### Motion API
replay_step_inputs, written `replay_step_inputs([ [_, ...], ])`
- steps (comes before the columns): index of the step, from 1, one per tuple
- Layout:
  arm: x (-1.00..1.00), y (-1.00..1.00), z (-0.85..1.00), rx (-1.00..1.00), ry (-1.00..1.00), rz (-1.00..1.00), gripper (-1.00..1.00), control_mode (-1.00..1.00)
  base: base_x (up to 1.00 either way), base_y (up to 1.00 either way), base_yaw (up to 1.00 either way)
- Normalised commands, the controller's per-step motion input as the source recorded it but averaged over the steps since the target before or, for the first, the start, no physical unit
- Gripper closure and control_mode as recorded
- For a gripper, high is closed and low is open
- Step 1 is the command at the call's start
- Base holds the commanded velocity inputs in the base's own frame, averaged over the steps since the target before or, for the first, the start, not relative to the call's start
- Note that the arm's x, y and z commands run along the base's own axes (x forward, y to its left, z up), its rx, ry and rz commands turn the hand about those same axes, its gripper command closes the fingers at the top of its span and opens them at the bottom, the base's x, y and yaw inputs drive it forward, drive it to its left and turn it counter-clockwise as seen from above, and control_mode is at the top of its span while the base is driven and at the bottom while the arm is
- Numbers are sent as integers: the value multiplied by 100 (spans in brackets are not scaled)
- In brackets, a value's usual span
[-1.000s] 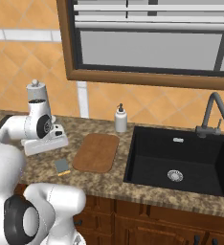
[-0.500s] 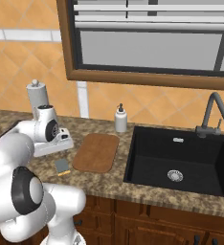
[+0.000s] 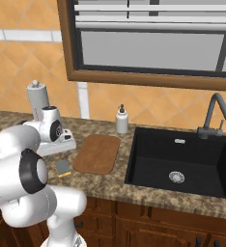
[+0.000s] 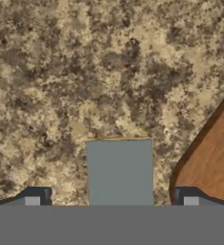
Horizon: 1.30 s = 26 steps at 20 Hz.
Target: Pick up the sponge from the counter and clean the cutting board by briefly scrubbing or pressing down on the cutting board. Once finished, release the sponge.
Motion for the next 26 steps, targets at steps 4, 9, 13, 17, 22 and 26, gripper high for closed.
replay_step_inputs([
  [4, 0, 0, -25, 0, 3, 0, -100, -100, 0, 0, 0],
  [9, -2, 0, -28, 0, 4, 0, -100, -100, 0, 0, 0],
  [13, 0, 0, -11, 0, 4, 0, -100, -100, 0, 0, 0],
  [17, 0, 0, -7, 0, 4, 0, -100, -100, 0, 0, 0],
  [22, 0, -2, -14, 0, 6, 0, -100, -100, 0, 0, 0],
  [26, 0, 0, 0, 0, 8, 0, -100, -100, 0, 0, 0],
])
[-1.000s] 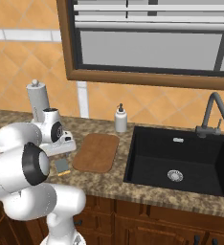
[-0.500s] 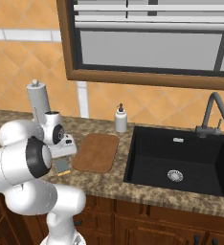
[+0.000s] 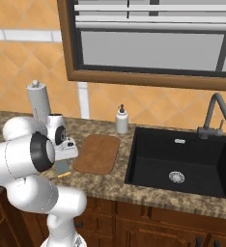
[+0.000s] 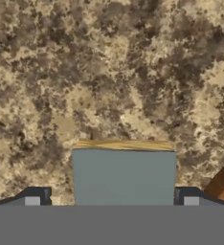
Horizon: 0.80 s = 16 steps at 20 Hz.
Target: Pick up the sponge from the counter and clean the cutting board by briefly scrubbing or pressing down on the cutting board. Once finished, release the sponge.
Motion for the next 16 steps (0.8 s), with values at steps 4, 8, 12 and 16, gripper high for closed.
replay_step_inputs([
  [4, 0, 0, -7, 0, 1, 0, -100, -100, 0, 0, 0],
  [8, -23, 5, -30, -4, 0, 0, -100, -100, 0, 0, 0],
  [12, -10, 0, -13, -1, 0, 0, 100, -100, 0, 0, 0],
  [16, -6, 0, 0, 0, -3, 0, 100, -100, 0, 0, 0],
])
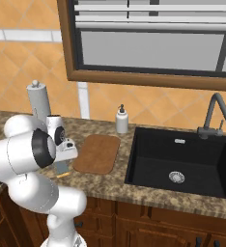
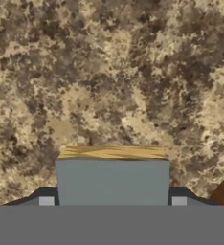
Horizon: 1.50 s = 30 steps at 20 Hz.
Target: Pick up the sponge from the counter and clean the cutting board by briefly scrubbing or pressing down on the cutting board. Once finished, release the sponge.
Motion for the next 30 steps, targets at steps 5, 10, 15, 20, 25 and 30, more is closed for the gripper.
replay_step_inputs([
  [5, -4, 0, 0, 0, -5, -2, 100, -100, 0, 0, 0],
  [10, -1, 0, 0, 0, -5, -3, 100, -100, 0, 0, 0],
  [15, -3, 2, -23, -2, -11, -5, 100, -100, 0, 0, 0],
  [20, 0, 6, -45, -3, -12, -5, 100, -100, 0, 0, 0],
  [25, 0, 0, 13, 0, -1, -2, 100, -100, 0, 0, 0],
  [30, 0, -2, 61, 0, -2, -4, 100, -100, 0, 0, 0],
])
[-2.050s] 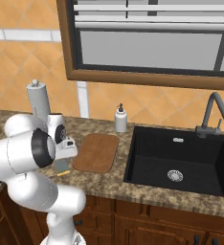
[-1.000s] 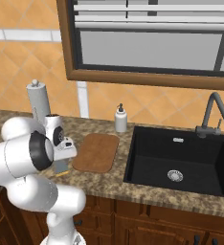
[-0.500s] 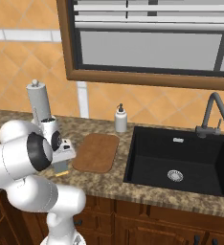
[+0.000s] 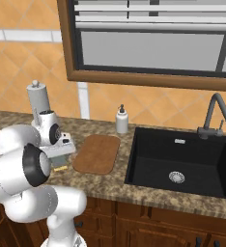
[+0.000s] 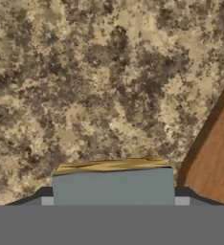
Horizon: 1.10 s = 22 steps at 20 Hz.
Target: Pick up the sponge from the counter and clean the cutting board by briefly scrubbing or pressing down on the cutting board. Once finished, release the sponge.
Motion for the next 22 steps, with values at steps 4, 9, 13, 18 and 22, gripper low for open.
replay_step_inputs([
  [4, 0, -22, 24, 0, -16, -10, 100, -100, 0, 0, 0],
  [9, 0, -39, 0, 5, -14, -9, 100, -100, 0, 0, 0],
  [13, 4, -42, 0, 6, -12, -9, 100, -100, 0, 0, 0],
  [18, 16, -37, 0, 6, -4, -10, 100, -100, 0, 0, 0],
  [22, 31, -20, 0, 2, -2, -11, 100, -100, 0, 0, 0],
])
